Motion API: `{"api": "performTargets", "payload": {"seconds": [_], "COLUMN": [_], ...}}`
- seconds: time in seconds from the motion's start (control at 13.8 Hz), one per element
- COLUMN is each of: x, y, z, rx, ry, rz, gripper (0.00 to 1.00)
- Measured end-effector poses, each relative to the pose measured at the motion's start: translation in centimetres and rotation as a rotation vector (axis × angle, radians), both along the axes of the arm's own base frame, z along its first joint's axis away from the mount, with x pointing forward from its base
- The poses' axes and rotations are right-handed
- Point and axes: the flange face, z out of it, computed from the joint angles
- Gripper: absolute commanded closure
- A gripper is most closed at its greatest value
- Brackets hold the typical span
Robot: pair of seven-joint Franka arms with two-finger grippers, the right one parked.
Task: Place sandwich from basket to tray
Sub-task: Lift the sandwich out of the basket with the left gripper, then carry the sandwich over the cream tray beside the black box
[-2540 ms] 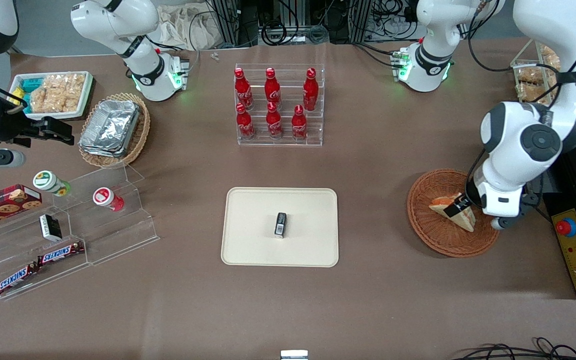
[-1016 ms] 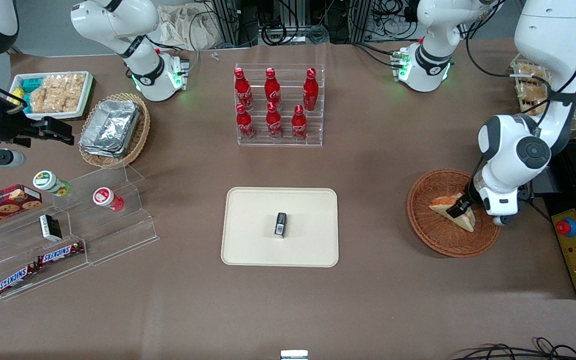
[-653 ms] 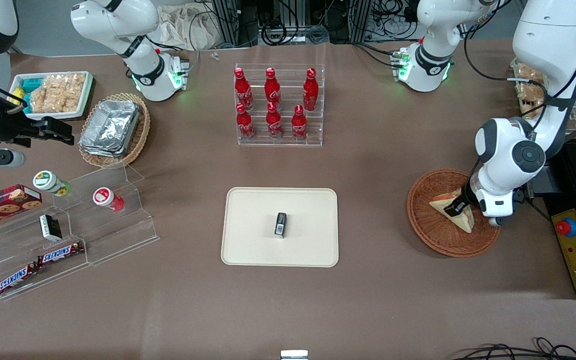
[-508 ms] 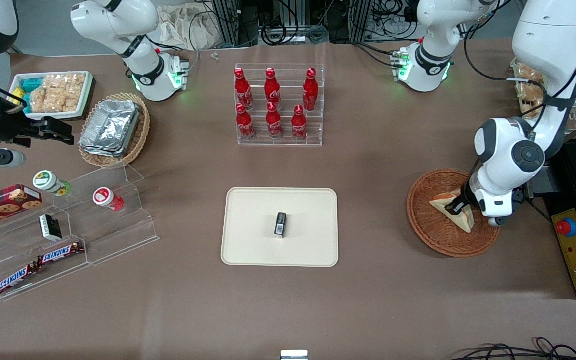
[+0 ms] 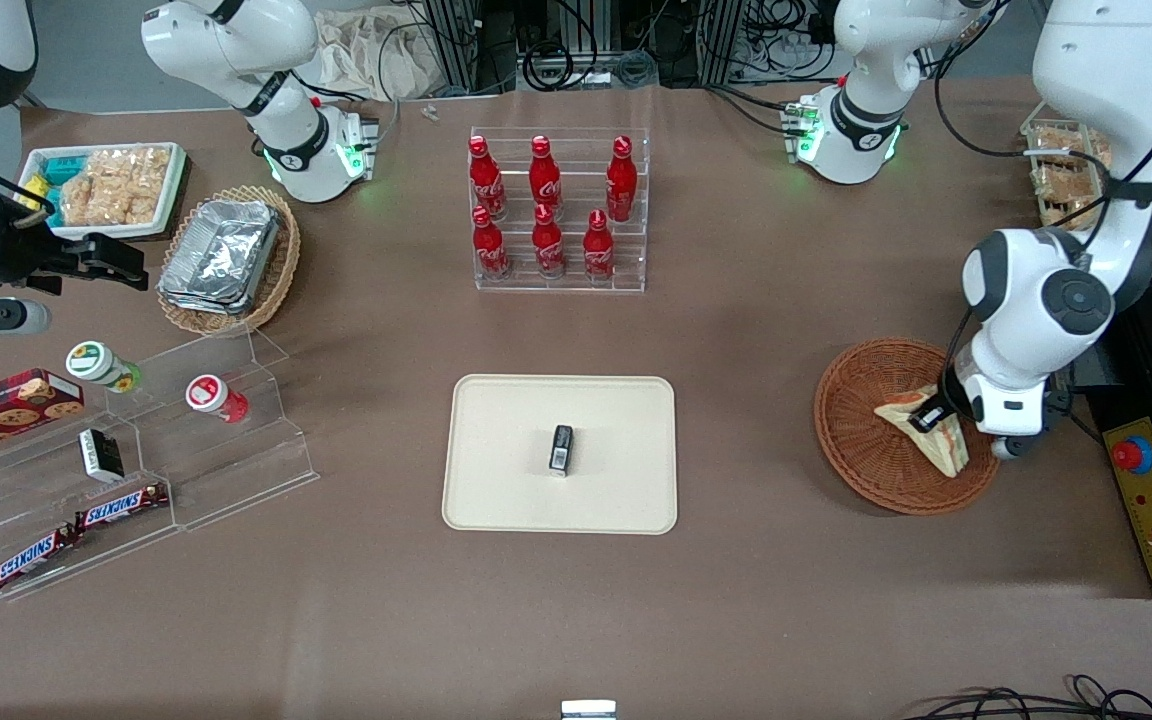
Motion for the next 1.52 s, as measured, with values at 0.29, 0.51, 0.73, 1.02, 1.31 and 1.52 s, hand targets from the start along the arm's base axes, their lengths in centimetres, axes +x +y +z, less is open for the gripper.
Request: {"api": "performTargets", "payload": {"seconds": [0.29,0.51,0.73,1.02,1.31,1.52], "x": [3.4,3.9,3.0,1.4,2.4,3.2], "y": [-0.3,-4.4,-12.1,-23.7,-31.7,-36.3], "z": [15.5,24.0,25.4,21.1,13.4,7.1], "rx": [0.049,0.045,0.021,-0.003,-0.053,-0.070], "ry": [0.097,0.087,0.090,0.153,0.191,0.151], "rz": [-0.164,-0.314,-0.467,-0.670,-0.727,-0.699], "gripper": [1.00,1.00,1.00,1.00,1.00,1.00]}}
